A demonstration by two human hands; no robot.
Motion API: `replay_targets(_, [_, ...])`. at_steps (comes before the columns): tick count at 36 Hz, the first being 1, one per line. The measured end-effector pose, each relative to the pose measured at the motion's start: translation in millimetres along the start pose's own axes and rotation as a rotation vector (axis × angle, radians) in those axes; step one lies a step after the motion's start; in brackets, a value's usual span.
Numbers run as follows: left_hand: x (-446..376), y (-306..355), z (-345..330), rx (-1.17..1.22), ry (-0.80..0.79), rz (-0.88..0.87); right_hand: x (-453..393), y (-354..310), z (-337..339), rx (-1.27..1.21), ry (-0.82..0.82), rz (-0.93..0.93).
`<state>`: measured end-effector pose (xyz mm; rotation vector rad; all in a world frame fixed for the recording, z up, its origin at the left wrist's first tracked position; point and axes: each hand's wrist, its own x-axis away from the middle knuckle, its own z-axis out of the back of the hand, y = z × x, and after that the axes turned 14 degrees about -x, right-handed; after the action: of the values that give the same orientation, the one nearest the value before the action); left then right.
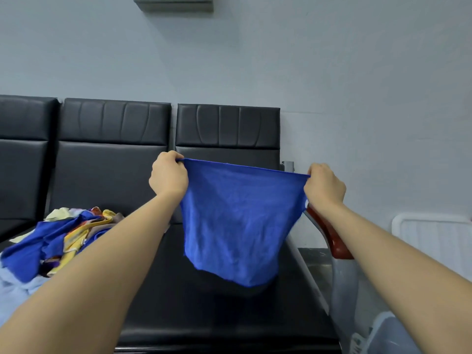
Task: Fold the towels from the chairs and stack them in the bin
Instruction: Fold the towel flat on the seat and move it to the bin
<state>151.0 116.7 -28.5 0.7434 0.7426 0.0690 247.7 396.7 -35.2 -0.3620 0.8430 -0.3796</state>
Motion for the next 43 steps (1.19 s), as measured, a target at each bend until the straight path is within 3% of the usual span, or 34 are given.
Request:
replay_targets(8, [8.0,-8.7,-15.5,0.004,-0.039,0.078,1.8,13.3,-13.0,-0.104,0.026,-0.092])
replay_targets(16, [5.6,-18.3,-43.6,0.316,-0.156,0.222,-4.1,10.8,-54.3,-0.903,0.147,-0.471])
replay_targets(24, [-12.2,-25.5,-80.1,0.477,-0.210,0.214,-19.6,9.1,-83.3,-0.933,0.180,-0.344])
replay_targets(32, [-14.7,-19.4,-82.3,0.631,-0.104,0.125,-27.6,1.7,-90.3,-1.074,0.231,-0.294])
replay_targets(38, [9.7,-42.5,-84.1,0.548,-0.087,0.160,1.4,9.6,-97.9,-1.114,0.222,-0.362])
replay_targets(43, [37.4,-57.7,-75.1,0.303,-0.100,0.239,30.6,17.3,-93.0,-0.986,0.219,-0.397])
